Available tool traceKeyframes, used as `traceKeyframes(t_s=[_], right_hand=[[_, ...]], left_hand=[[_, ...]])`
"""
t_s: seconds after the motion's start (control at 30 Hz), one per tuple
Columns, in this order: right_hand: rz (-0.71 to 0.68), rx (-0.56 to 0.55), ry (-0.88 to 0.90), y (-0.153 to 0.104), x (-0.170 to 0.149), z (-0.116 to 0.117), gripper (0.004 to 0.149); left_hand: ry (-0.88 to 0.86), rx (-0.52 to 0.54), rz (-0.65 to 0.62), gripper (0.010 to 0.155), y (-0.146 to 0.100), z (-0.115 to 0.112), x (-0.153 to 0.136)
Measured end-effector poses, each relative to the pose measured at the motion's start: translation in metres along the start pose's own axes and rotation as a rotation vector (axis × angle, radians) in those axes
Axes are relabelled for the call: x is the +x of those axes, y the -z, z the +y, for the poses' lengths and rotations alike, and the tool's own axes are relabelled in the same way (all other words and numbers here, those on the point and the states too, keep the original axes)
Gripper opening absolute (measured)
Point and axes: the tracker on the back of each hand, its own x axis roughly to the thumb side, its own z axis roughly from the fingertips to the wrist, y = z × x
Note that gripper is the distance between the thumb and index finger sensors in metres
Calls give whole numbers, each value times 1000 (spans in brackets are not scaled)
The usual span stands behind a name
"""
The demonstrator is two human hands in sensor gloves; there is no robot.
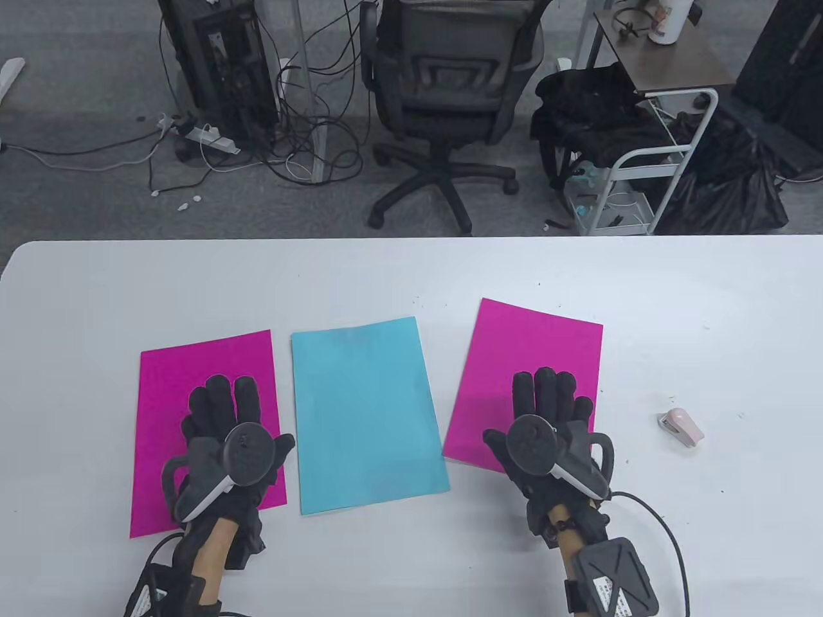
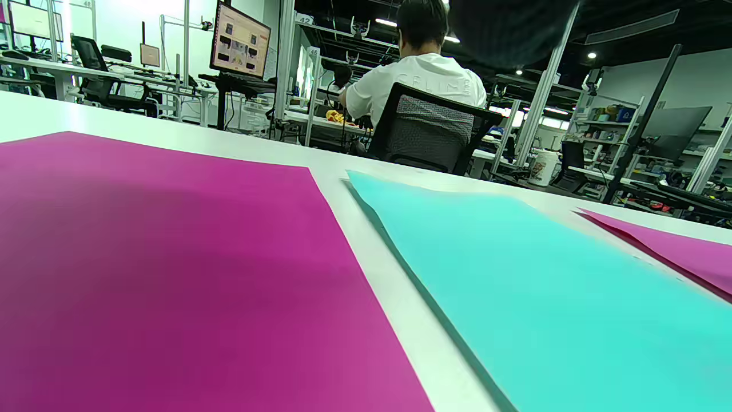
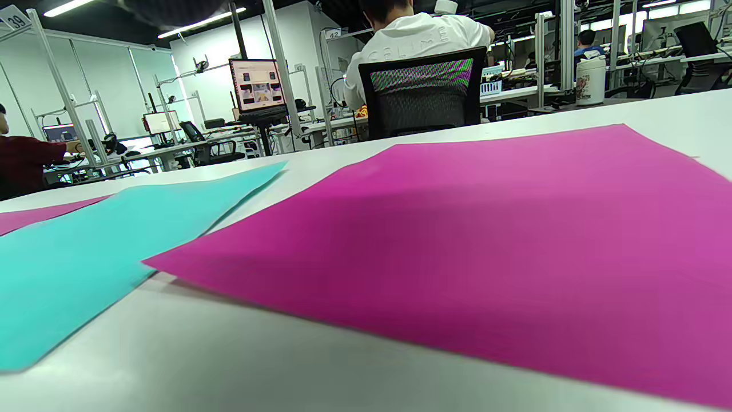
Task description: Push down lever to staple documents
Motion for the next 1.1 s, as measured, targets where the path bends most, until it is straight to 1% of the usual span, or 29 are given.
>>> traceKeyframes(t_s=[0.67,1.1], right_hand=[[7,29,-6,1,0,0,91],[12,9,8,1,-2,-1,90]], left_hand=[[-10,-2,10,94,0,-1,-2],[-16,-6,30,93,1,-1,-4]])
